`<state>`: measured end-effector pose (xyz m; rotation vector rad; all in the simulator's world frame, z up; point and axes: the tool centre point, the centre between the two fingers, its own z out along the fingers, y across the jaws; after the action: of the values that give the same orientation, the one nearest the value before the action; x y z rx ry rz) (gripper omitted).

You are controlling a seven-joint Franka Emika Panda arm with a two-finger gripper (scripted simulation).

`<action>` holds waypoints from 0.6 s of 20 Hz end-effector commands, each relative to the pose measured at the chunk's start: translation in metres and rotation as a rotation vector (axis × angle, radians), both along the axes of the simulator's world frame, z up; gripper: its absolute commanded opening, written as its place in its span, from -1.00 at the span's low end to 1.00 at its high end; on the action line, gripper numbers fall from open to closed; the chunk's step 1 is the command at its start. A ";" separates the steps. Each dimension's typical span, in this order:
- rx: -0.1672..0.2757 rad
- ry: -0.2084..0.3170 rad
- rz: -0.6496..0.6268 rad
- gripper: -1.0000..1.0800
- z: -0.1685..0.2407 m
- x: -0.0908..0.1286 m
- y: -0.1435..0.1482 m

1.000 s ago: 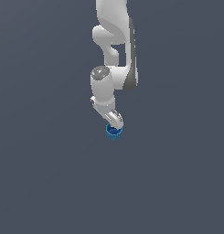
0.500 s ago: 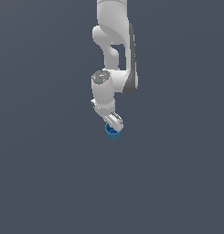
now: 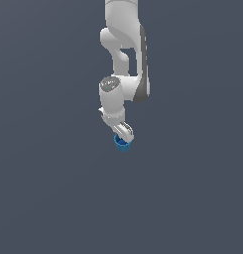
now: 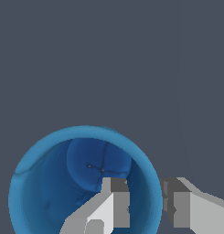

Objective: Pick up the object and move it to a goal position.

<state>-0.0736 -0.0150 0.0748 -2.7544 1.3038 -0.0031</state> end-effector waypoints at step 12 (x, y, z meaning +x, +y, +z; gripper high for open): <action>-0.002 -0.001 0.000 -1.00 0.041 0.041 0.040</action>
<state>-0.0405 0.0175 0.1069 -2.7570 1.3048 -0.0013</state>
